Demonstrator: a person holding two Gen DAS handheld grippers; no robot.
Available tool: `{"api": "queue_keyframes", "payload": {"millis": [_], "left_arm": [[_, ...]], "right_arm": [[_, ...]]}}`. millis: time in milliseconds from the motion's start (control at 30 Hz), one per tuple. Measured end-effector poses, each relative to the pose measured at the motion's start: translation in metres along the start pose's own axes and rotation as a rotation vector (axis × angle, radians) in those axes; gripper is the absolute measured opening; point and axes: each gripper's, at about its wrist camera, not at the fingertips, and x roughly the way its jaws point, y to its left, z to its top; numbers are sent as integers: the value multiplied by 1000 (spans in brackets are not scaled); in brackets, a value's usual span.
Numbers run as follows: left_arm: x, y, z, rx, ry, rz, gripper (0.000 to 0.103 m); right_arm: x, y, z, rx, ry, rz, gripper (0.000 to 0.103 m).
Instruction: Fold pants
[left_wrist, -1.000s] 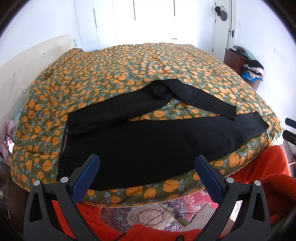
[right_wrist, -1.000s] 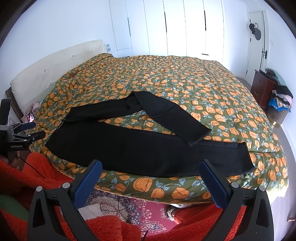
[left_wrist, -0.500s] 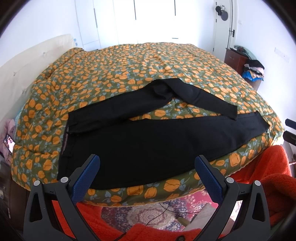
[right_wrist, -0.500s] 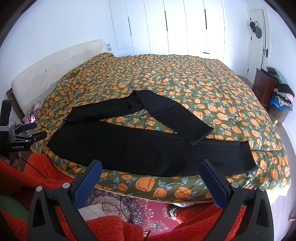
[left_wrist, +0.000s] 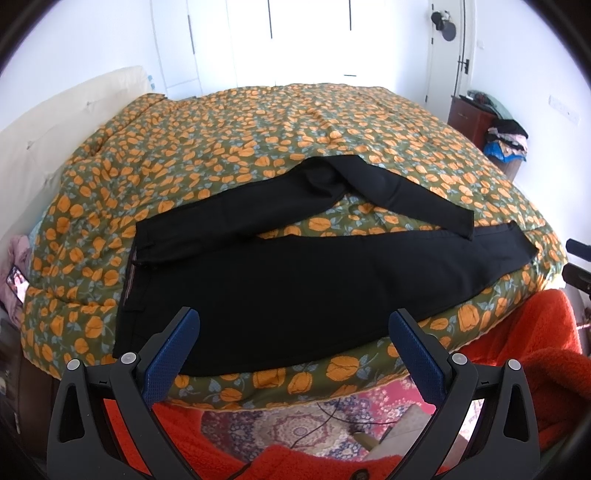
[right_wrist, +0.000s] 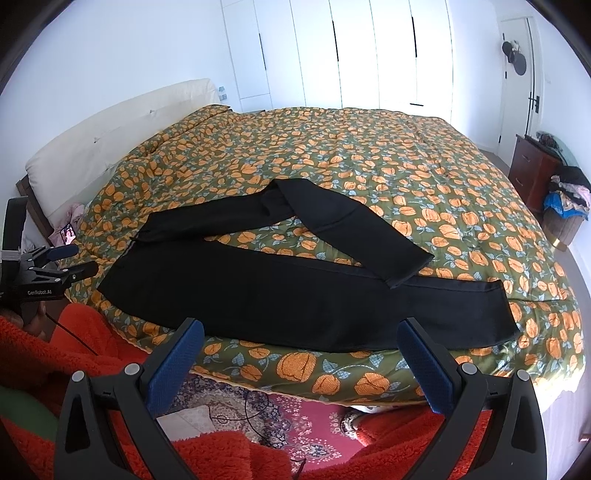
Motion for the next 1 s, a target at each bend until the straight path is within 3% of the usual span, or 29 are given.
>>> {"api": "queue_keyframes", "payload": {"millis": [433, 567, 633, 700, 733, 767, 933, 1000], "left_arm": [[8, -6, 5, 6, 17, -10, 102], [16, -8, 6, 12, 40, -17, 102], [19, -9, 6, 8, 52, -20, 102], [19, -8, 6, 6, 52, -13, 102], [17, -7, 6, 6, 50, -3, 102], [17, -6, 5, 4, 49, 7, 102], [27, 7, 0, -48, 94, 39, 102], [33, 11, -1, -67, 117, 42, 102]], "right_arm": [[6, 7, 3, -34, -9, 22, 103], [36, -16, 19, -189, -39, -43, 103], [76, -38, 23, -277, 24, -109, 102], [136, -71, 21, -390, 131, -169, 85], [161, -82, 19, -438, 184, -185, 64], [189, -95, 17, -478, 240, -183, 55], [260, -128, 16, -563, 362, -152, 55], [262, -133, 30, -533, 358, -107, 33]]}}
